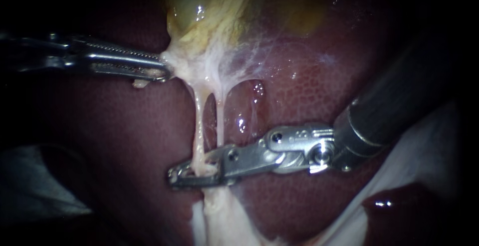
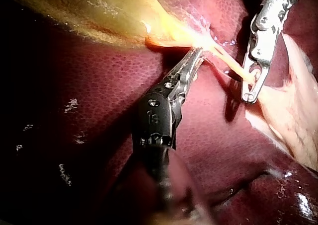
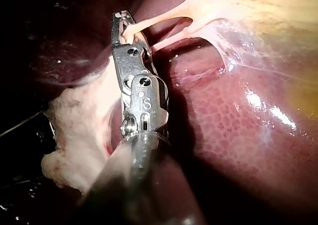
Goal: Clipping first clip left tube
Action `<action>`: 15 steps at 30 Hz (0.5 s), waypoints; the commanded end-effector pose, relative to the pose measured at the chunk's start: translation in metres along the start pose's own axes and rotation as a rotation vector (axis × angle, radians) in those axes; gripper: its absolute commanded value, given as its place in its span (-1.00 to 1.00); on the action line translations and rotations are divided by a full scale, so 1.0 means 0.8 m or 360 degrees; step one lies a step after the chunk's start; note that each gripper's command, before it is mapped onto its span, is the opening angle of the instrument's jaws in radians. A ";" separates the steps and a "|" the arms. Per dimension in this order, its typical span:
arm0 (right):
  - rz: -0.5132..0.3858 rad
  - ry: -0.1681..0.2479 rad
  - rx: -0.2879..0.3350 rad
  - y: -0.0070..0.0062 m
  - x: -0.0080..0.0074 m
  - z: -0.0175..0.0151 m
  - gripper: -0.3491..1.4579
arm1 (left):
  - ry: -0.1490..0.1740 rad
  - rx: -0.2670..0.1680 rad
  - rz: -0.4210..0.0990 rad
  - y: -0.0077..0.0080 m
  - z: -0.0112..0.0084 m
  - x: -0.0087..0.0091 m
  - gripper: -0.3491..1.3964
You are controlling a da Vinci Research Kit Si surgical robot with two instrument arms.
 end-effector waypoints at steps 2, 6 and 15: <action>0.0019 0.0004 -0.0021 0.0000 0.0002 -0.0002 -1.00 | 0.0000 0.0000 0.0000 0.0000 0.0000 0.0000 -1.00; 0.0031 0.0006 -0.0027 0.0001 0.0004 -0.0004 -1.00 | 0.0000 0.0000 0.0000 0.0000 0.0000 0.0000 -1.00; 0.0031 0.0005 -0.0029 0.0005 0.0001 -0.0004 -1.00 | 0.0000 0.0001 -0.0001 0.0000 0.0002 0.0001 -1.00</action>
